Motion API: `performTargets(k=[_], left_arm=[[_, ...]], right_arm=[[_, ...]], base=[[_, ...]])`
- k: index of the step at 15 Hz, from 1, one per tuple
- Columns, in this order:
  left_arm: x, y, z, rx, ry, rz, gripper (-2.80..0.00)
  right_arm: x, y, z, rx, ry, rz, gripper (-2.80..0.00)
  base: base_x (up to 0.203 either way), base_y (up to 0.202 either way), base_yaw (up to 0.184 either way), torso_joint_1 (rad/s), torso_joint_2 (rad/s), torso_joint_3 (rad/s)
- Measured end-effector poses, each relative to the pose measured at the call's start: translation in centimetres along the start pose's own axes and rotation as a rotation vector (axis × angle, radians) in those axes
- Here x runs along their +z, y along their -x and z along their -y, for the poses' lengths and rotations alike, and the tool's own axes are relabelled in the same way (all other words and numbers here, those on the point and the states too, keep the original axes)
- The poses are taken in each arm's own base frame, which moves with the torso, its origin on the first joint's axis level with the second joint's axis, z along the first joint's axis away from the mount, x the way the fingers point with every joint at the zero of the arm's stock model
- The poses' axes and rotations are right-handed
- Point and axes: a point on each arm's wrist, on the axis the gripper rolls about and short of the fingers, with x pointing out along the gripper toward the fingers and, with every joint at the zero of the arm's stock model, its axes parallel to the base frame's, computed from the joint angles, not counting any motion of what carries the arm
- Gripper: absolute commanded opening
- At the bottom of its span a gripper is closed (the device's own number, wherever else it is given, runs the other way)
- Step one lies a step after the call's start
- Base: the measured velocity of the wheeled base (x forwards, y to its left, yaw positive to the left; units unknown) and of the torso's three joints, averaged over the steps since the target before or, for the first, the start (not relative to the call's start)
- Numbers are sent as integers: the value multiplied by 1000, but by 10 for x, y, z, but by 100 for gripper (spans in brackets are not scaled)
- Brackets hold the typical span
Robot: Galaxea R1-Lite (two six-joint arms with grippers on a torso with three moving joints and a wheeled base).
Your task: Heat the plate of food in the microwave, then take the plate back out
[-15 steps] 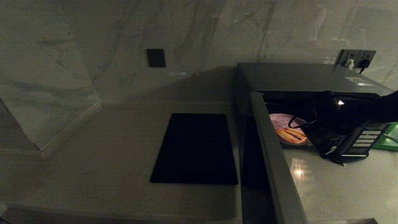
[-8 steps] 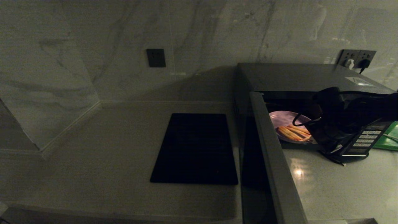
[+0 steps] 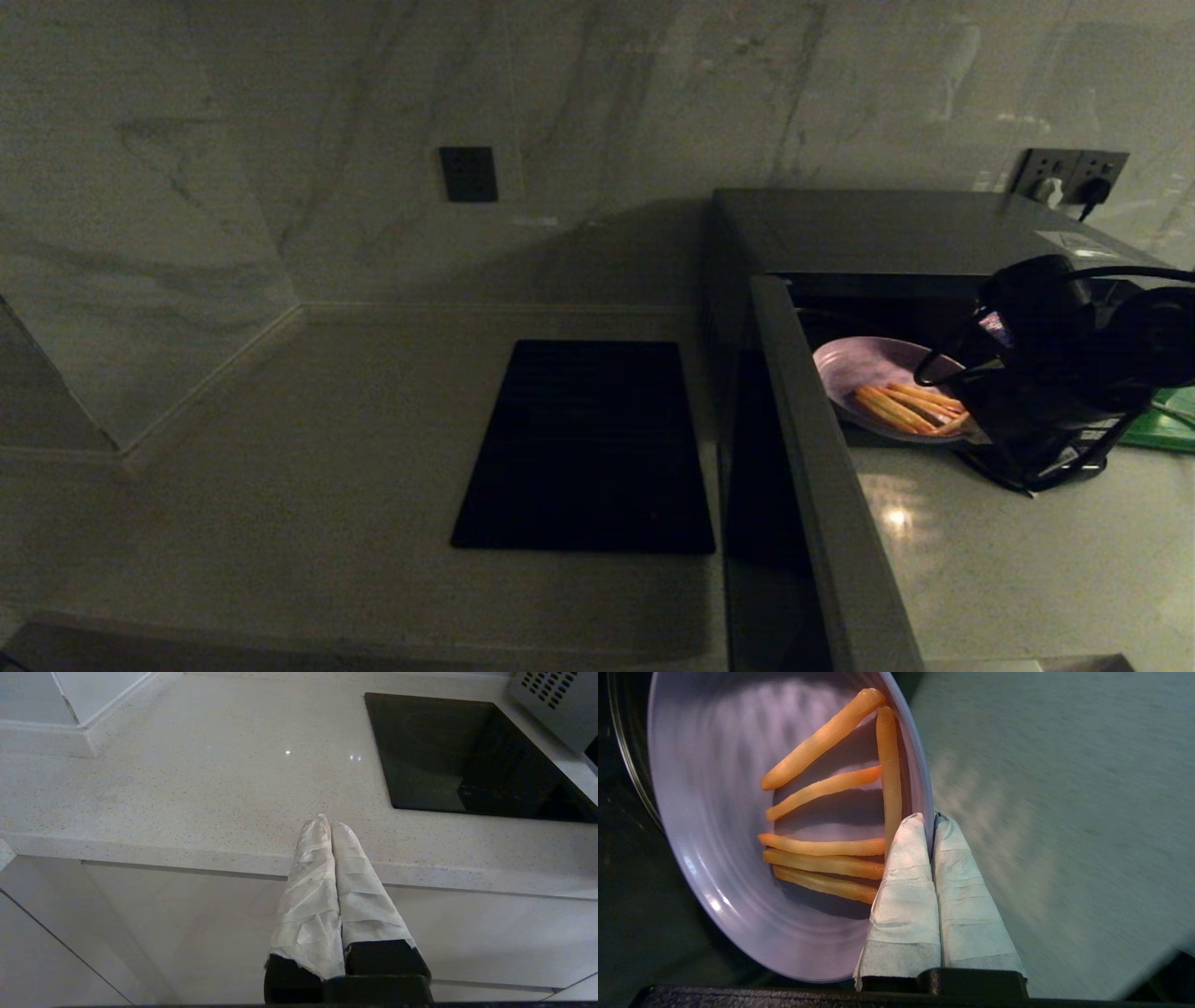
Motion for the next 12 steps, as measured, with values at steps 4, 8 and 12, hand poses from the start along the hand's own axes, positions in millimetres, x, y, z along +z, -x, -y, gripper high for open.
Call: performTargets(k=[4, 8, 12], left_arm=[[0, 0, 0, 0, 0, 0, -280], [0, 0, 0, 0, 0, 0, -280], [0, 0, 0, 0, 0, 0, -280]], right_arm=[[1, 27, 20, -3, 7, -2, -280], [4, 58, 40, -33, 15, 3, -280], [11, 76, 62, -102, 5, 59, -280]], base=[[0, 0, 0, 0, 0, 0], [0, 0, 0, 0, 0, 0], [0, 0, 0, 0, 0, 0]])
